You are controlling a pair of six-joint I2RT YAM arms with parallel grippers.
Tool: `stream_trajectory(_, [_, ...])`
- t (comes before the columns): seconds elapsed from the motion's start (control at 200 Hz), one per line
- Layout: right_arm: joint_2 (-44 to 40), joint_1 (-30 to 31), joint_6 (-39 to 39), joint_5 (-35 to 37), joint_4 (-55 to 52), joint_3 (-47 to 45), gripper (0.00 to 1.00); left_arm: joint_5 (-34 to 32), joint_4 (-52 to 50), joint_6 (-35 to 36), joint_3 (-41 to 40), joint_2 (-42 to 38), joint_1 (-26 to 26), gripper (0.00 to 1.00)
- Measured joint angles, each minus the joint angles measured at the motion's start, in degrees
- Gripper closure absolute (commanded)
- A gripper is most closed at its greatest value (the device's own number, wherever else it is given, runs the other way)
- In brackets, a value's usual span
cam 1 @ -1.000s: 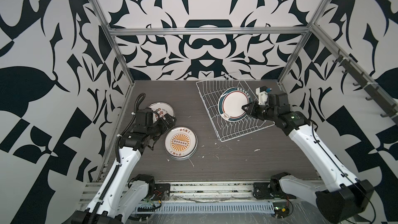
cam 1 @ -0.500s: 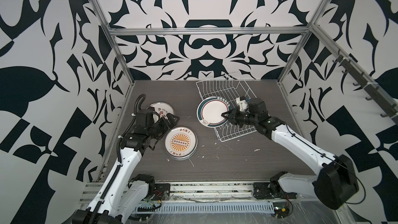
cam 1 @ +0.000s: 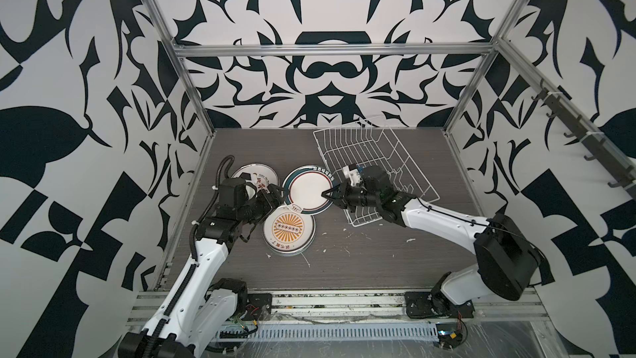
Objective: Unload the plates from the dish rack
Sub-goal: Place the plate among the plates.
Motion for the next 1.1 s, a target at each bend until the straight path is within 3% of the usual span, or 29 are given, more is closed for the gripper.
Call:
stream_trajectory(0.23, [2.2, 0.7, 3.5, -1.3, 6.1, 0.0, 1.00, 1.4, 2.3, -1.0, -1.1, -0.1, 0.0, 0.29])
stream_trajectory(0.855, [6.5, 2.4, 6.0, -4.6, 10.5, 1.9, 1.00, 2.6, 5.0, -2.4, -1.5, -0.3, 0.3, 0.80])
stream_trajectory(0.985, [7.8, 2.4, 6.6, -5.0, 11.6, 2.8, 0.96, 2.2, 5.0, -3.1, -1.5, -0.4, 0.7, 0.89])
stream_trajectory(1.1, [8.3, 2.4, 7.1, -5.2, 12.6, 3.0, 0.85, 2.3, 5.1, -4.6, -1.5, -0.8, 1.0, 0.96])
